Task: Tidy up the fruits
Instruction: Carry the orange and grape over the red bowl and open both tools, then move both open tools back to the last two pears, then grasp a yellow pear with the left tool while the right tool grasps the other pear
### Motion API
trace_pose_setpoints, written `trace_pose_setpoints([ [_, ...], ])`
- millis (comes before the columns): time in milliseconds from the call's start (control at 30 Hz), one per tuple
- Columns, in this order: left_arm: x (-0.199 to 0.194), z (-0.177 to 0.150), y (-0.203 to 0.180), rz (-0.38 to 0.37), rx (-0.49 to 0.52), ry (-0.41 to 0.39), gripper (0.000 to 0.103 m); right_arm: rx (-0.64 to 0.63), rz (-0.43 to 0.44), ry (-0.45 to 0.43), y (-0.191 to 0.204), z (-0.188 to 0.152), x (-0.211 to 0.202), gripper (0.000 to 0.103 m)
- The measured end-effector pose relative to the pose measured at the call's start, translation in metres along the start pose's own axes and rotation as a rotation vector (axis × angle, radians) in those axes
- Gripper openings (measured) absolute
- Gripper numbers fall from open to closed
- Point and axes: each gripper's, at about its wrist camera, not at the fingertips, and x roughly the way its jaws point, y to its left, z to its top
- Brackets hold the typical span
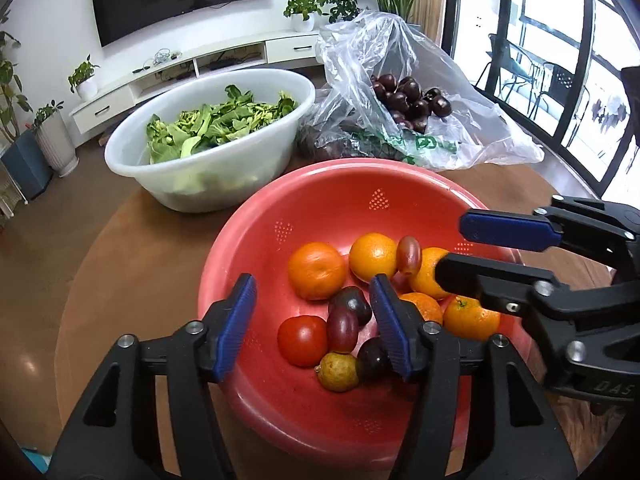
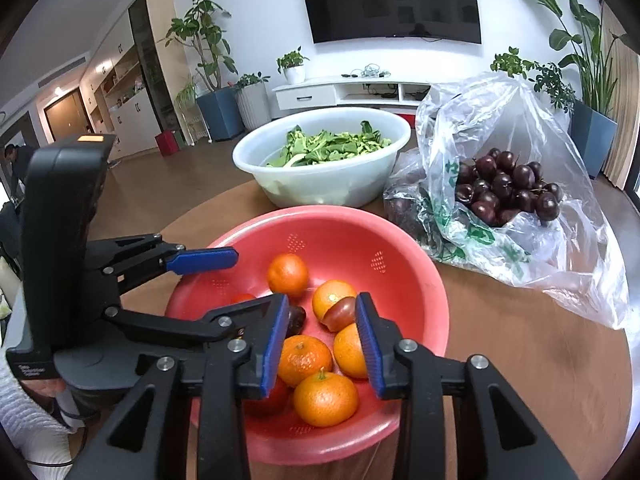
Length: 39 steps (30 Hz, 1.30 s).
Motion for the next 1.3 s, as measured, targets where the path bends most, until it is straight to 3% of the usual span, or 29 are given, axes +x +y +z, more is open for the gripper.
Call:
trace_pose_setpoints([
  [200,-0.027,-0.008,-0.006,-0.002,-0.002,-0.044,0.057,0.033,0.013,-0.042,-0.001,-0.018,-0.036,0.038],
  [367,-0.063,-0.026,-0.017,-0.024,-0.012,-0.082,0.057,0.065,0.015,-0.075,-0.002,-0.045,-0.073,0.047],
  [633,-0.107,-0.073,-0.048,-0.09,-0.026,-0.09,0.057,0.032,-0.035,-0.035,0.008,-0.096,-0.095,0.047],
  [933,-0.103,-0.127,-0.099,-0.118,0.081,0.01,0.057,-0.025,-0.087,0.062,0.013,-0.131,-0.078,0.047],
  [1300,-0.086,-0.138,-0.115,-0.137,0.133,0.062,0.057,-0.04,-0.105,0.096,0.013,-0.136,-0.07,0.047],
])
